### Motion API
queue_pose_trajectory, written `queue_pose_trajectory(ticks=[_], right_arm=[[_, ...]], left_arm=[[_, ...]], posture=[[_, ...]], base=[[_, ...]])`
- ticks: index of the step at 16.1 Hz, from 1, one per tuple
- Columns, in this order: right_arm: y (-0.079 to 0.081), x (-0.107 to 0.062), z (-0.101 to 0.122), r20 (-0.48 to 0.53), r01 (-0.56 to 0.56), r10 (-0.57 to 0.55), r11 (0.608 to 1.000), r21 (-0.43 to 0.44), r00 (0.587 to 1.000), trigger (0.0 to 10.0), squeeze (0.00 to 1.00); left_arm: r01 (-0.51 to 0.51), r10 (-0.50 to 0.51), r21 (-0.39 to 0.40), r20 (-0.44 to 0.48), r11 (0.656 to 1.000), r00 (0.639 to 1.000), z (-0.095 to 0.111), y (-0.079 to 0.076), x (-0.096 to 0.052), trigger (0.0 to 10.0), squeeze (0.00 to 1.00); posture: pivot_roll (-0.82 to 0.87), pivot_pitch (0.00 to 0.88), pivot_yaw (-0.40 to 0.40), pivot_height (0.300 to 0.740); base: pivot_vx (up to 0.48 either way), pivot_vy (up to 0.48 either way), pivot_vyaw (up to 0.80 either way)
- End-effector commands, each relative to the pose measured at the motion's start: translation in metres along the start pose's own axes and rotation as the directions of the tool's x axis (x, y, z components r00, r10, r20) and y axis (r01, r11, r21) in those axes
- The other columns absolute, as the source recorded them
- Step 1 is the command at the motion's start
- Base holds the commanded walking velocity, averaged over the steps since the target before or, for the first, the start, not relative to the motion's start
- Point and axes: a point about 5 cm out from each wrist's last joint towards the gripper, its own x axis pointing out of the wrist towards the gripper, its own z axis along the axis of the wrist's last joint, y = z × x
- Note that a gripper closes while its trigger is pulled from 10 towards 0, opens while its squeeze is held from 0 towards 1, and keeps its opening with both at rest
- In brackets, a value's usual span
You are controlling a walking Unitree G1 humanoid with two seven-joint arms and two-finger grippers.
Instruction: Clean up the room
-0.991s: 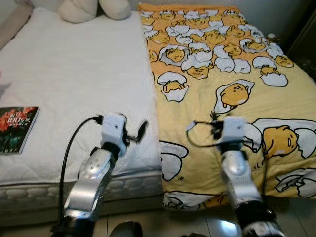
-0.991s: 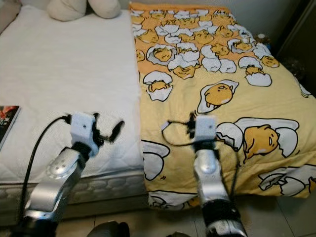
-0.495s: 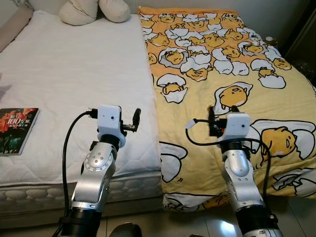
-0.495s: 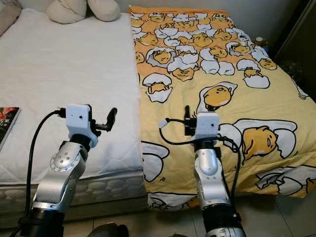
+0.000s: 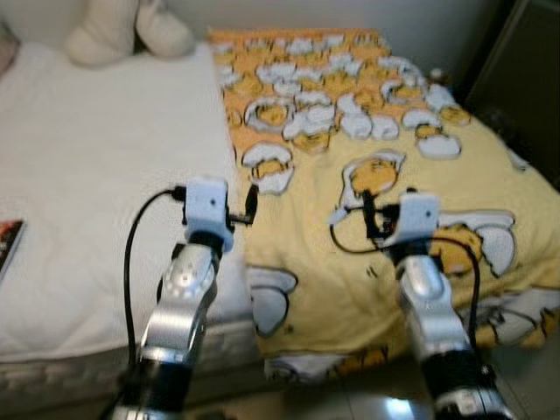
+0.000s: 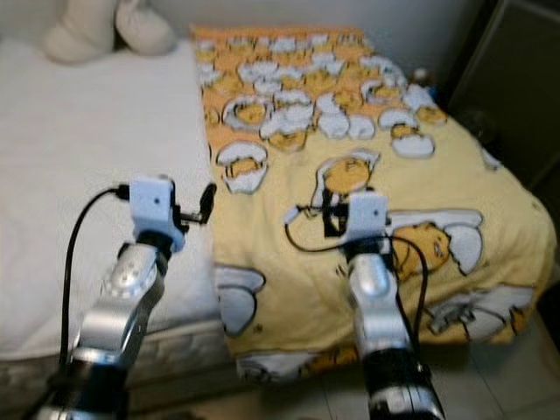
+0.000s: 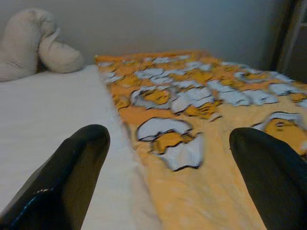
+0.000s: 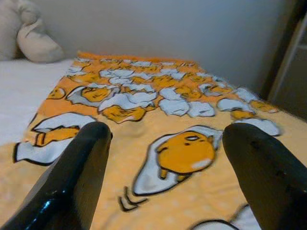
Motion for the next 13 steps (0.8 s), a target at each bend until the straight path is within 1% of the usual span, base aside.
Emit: queue_pose_trajectory(ticks=[1, 3, 4, 7, 8, 9, 10, 11, 12, 13], right_arm=[[0.01, 0.008, 0.008, 0.015, -0.047, 0.047, 0.999, 0.014, 0.999, 10.0, 0.0], [0.018, 0.018, 0.011, -0.001, -0.097, 0.097, 0.995, 0.029, 0.995, 10.0, 0.0], [0.018, 0.023, 0.013, -0.009, -0.106, 0.107, 0.994, 0.04, 0.994, 10.0, 0.0], [0.025, 0.036, 0.015, -0.042, -0.158, 0.161, 0.985, 0.066, 0.986, 10.0, 0.0], [0.031, 0.047, 0.018, -0.064, -0.18, 0.186, 0.98, 0.083, 0.981, 10.0, 0.0], [0.034, 0.053, 0.022, -0.075, -0.183, 0.189, 0.98, 0.083, 0.979, 10.0, 0.0], [0.036, 0.058, 0.026, -0.072, -0.194, 0.199, 0.978, 0.078, 0.977, 10.0, 0.0], [0.038, 0.064, 0.032, -0.077, -0.194, 0.198, 0.979, 0.067, 0.977, 10.0, 0.0], [0.038, 0.069, 0.035, -0.096, -0.184, 0.187, 0.982, 0.032, 0.978, 10.0, 0.0], [0.037, 0.07, 0.035, -0.106, -0.182, 0.183, 0.983, 0.022, 0.977, 10.0, 0.0]], left_arm=[[-0.031, 0.031, -0.009, -0.002, 0.999, 1.0, 0.001, 0.006, 0.001, 10.0, 0.0], [-0.036, 0.036, -0.014, 0.0, 0.999, 0.999, 0.002, 0.007, -0.002, 10.0, 0.0], [-0.034, 0.034, 0.0, -0.007, 0.999, 0.999, 0.001, 0.008, -0.003, 10.0, 0.0], [-0.051, 0.051, 0.012, -0.016, 0.999, 0.999, 0.003, 0.016, -0.011, 10.0, 0.0], [-0.049, 0.049, 0.021, -0.015, 0.999, 0.999, 0.006, 0.019, -0.017, 10.0, 0.0], [-0.047, 0.047, 0.034, -0.016, 0.998, 0.999, 0.007, 0.021, -0.022, 10.0, 0.0], [-0.044, 0.045, 0.043, -0.015, 0.998, 0.999, 0.009, 0.021, -0.029, 10.0, 0.0], [-0.037, 0.038, 0.052, -0.016, 0.998, 0.999, 0.011, 0.022, -0.038, 10.0, 0.0], [-0.005, 0.006, 0.053, -0.024, 0.999, 1.0, 0.012, 0.021, -0.048, 10.0, 0.0], [0.029, -0.027, 0.057, -0.028, 0.998, 0.999, 0.016, 0.018, -0.06, 10.0, 0.0]], posture=[[0.02, 0.0, 0.0, 0.74], [0.04, 0.0, -0.002, 0.74], [0.05, 0.0, -0.004, 0.74], [0.1, 0.048, 0.001, 0.74], [0.12, 0.07, 0.001, 0.74], [0.14, 0.089, -0.001, 0.74], [0.18, 0.115, -0.006, 0.74], [0.21, 0.152, -0.011, 0.74], [0.24, 0.179, -0.012, 0.74], [0.28, 0.214, -0.014, 0.74]], base=[[0.0, 0.0, 0.0], [0.0, 0.0, 0.0], [0.0, 0.0, 0.0], [0.0, 0.0, 0.0], [0.0, 0.0, 0.0], [0.0, 0.0, 0.0], [0.0, 0.0, 0.0], [0.0, 0.0, 0.0], [0.0, 0.0, 0.0], [0.0, 0.0, 0.0]])
